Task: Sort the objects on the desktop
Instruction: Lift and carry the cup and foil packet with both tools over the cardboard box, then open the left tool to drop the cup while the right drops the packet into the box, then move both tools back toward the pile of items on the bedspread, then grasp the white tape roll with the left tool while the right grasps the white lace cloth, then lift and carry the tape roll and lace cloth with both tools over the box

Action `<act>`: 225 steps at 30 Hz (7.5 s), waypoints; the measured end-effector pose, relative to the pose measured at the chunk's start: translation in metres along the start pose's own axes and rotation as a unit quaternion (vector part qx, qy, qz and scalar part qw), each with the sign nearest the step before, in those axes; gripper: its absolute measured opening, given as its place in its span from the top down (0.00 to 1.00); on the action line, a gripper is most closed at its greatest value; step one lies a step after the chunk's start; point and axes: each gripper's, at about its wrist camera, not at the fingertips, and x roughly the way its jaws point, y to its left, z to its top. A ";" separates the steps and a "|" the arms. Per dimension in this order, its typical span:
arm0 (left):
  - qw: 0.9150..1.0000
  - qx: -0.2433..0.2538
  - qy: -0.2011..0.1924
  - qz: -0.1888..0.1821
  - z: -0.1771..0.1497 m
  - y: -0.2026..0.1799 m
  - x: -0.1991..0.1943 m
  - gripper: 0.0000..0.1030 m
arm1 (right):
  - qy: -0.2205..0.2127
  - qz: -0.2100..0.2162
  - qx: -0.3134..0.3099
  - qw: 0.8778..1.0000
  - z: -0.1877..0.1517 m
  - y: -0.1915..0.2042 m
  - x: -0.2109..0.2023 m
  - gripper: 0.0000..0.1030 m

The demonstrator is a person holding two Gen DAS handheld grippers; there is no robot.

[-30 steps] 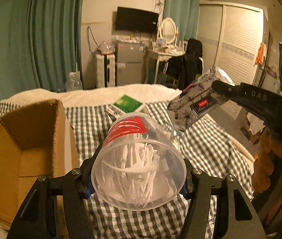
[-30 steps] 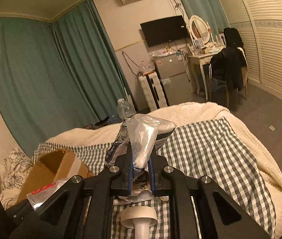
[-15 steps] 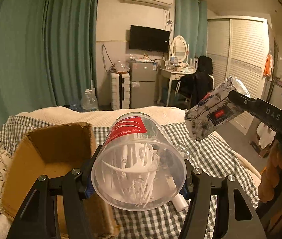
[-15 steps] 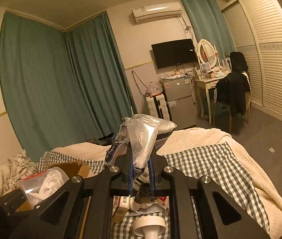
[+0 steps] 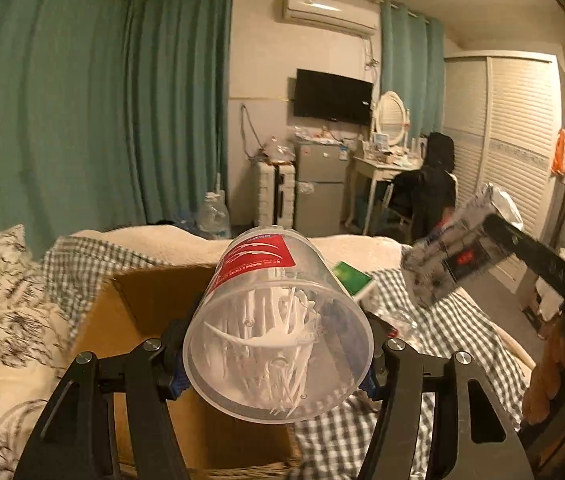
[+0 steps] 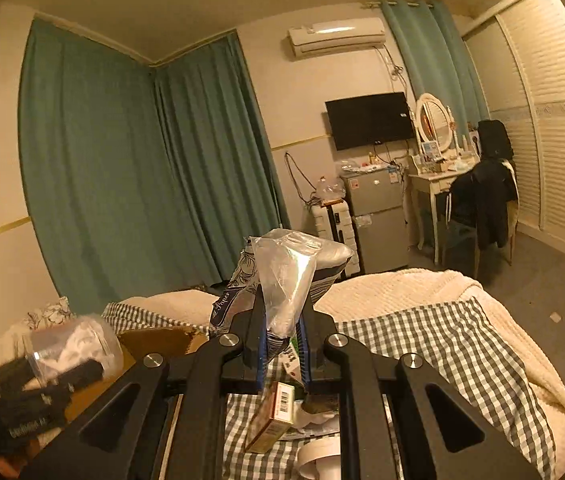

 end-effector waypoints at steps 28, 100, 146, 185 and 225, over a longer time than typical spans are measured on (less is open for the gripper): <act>0.998 -0.014 -0.007 0.069 0.010 0.074 -0.010 0.38 | 0.028 0.087 -0.065 0.994 -0.024 0.112 0.019 0.89; 0.994 -0.035 0.040 0.095 0.003 0.062 0.012 0.06 | 0.053 0.105 -0.062 0.991 -0.017 0.093 0.016 0.24; 1.000 -0.009 0.000 0.017 -0.014 -0.052 0.025 0.00 | 0.032 -0.037 -0.053 0.997 0.002 -0.021 -0.018 0.12; 0.984 0.101 0.131 -0.062 -0.125 -0.131 0.156 0.03 | 0.270 -0.080 -0.028 0.959 -0.109 -0.125 0.114 0.15; 0.984 0.085 0.118 -0.101 -0.095 -0.126 0.146 0.87 | 0.296 -0.081 0.007 0.952 -0.122 -0.134 0.138 0.92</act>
